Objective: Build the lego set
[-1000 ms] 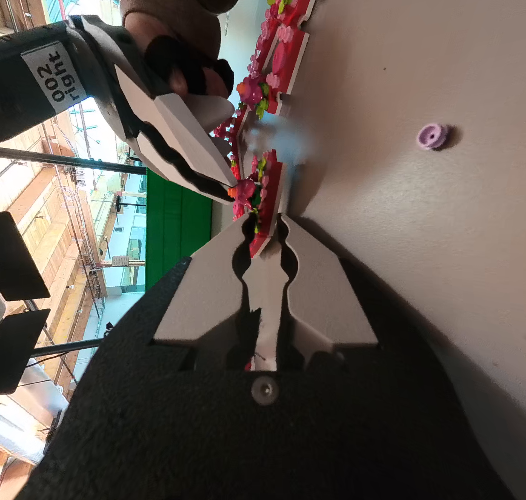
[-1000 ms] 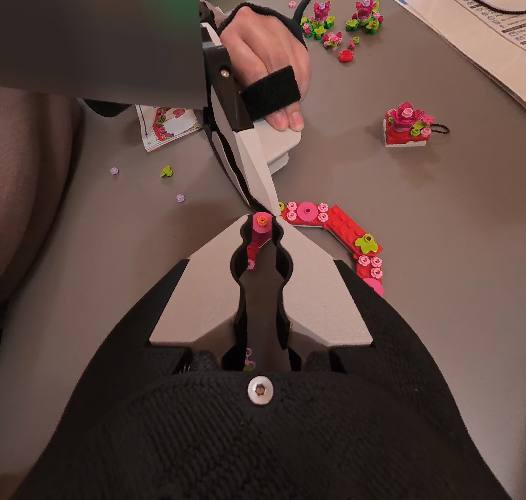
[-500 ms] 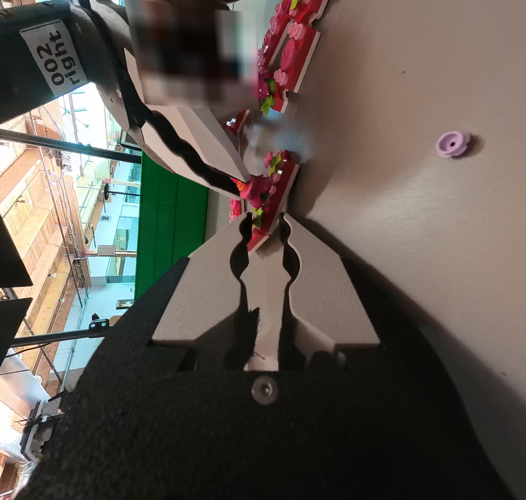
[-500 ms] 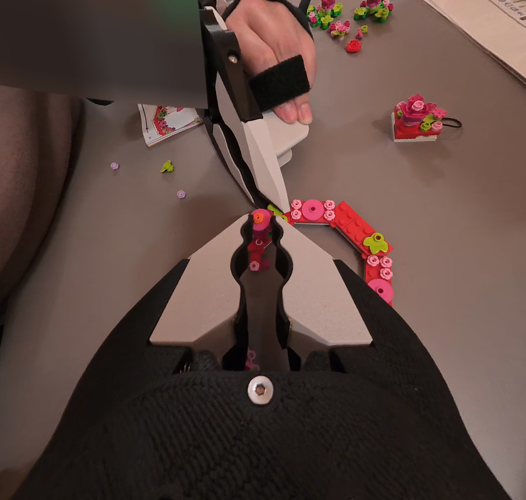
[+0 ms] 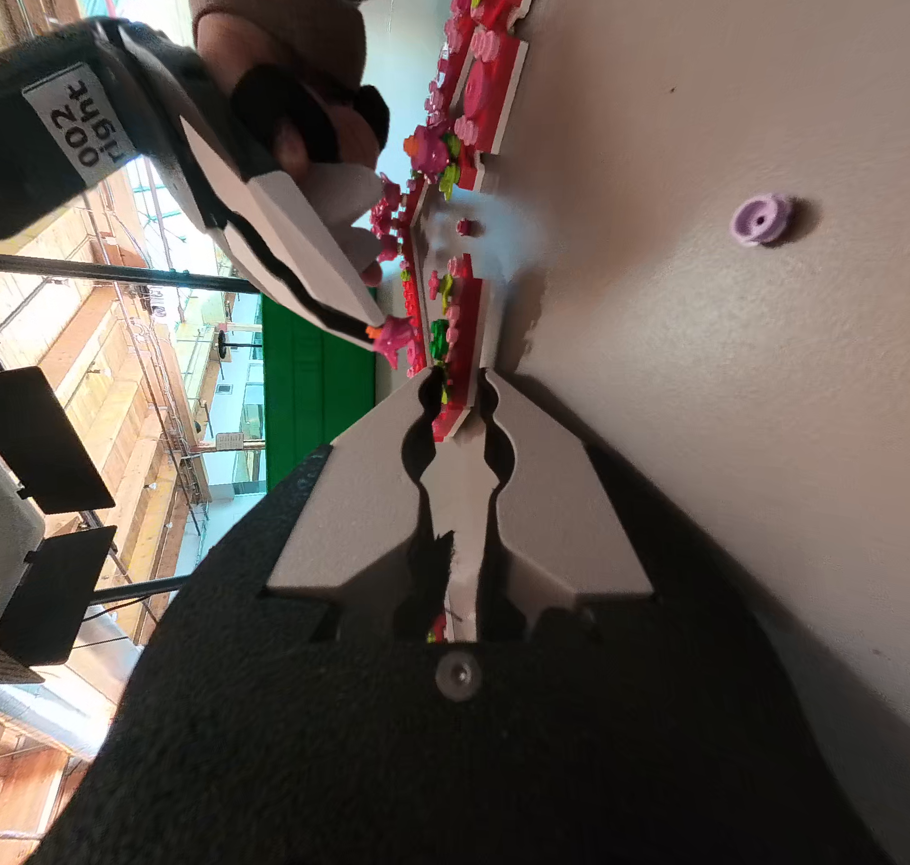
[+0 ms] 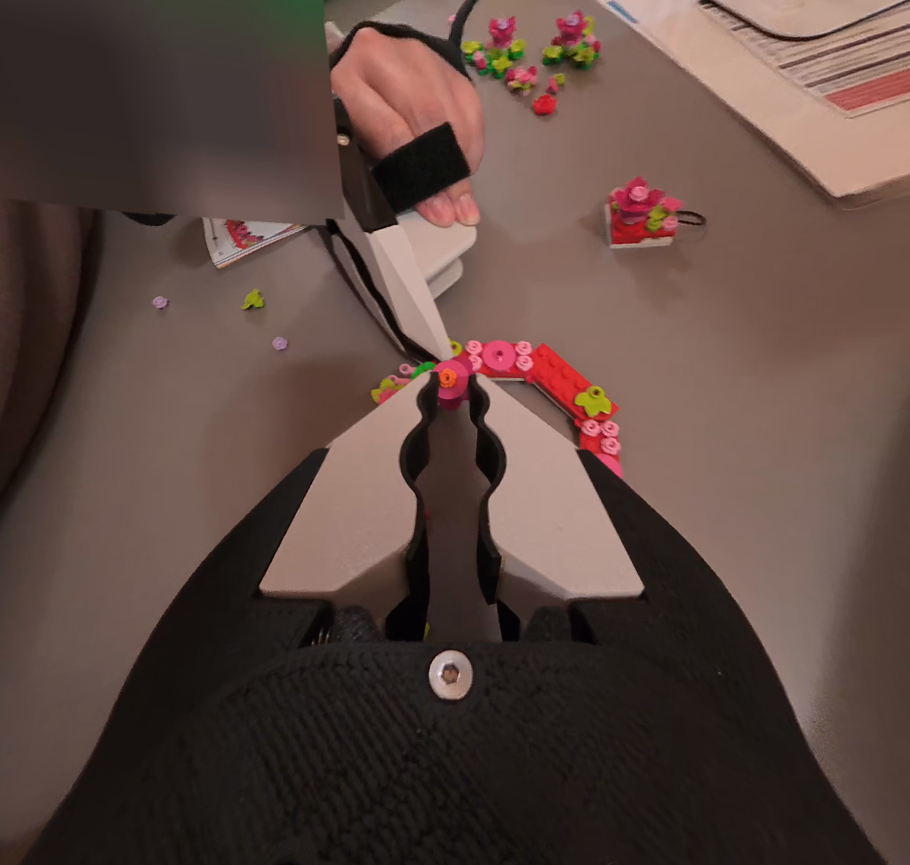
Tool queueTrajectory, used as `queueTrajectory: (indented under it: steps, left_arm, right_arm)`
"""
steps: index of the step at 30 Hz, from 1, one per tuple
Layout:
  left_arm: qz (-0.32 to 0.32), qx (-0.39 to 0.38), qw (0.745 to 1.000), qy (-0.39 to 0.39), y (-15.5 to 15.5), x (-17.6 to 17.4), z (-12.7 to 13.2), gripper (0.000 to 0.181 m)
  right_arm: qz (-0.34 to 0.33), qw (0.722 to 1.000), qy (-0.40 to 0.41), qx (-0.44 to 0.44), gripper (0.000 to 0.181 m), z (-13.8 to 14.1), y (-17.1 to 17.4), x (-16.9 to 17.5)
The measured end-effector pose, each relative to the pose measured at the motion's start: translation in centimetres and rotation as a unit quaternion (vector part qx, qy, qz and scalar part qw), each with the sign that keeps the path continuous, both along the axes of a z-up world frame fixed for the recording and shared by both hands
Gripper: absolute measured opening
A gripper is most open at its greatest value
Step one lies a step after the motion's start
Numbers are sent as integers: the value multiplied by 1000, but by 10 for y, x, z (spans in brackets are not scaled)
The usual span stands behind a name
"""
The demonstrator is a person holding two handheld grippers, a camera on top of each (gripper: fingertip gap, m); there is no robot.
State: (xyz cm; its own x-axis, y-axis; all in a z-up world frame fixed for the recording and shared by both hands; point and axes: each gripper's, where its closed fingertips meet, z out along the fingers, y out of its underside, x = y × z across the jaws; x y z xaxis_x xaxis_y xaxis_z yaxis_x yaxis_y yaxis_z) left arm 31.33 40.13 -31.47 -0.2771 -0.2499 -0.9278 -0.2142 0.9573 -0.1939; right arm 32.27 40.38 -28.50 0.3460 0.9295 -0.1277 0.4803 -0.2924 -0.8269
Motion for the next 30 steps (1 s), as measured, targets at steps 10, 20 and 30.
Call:
queueTrajectory:
  steps: [10, 20, 30]
  left_arm:
    - [-2, 8, 1000, -1, -1, 0, 0, 12]
    - [-2, 8, 1000, -1, -1, 0, 0, 12]
    - [-3, 9, 1000, -1, -1, 0, 0, 12]
  right_arm:
    - [-39, 991, -123, -24, 10, -29, 2, 35]
    - [-33, 993, -115, -10, 20, -22, -1, 38]
    - [-25, 991, -128, -11, 14, -32, 0, 35]
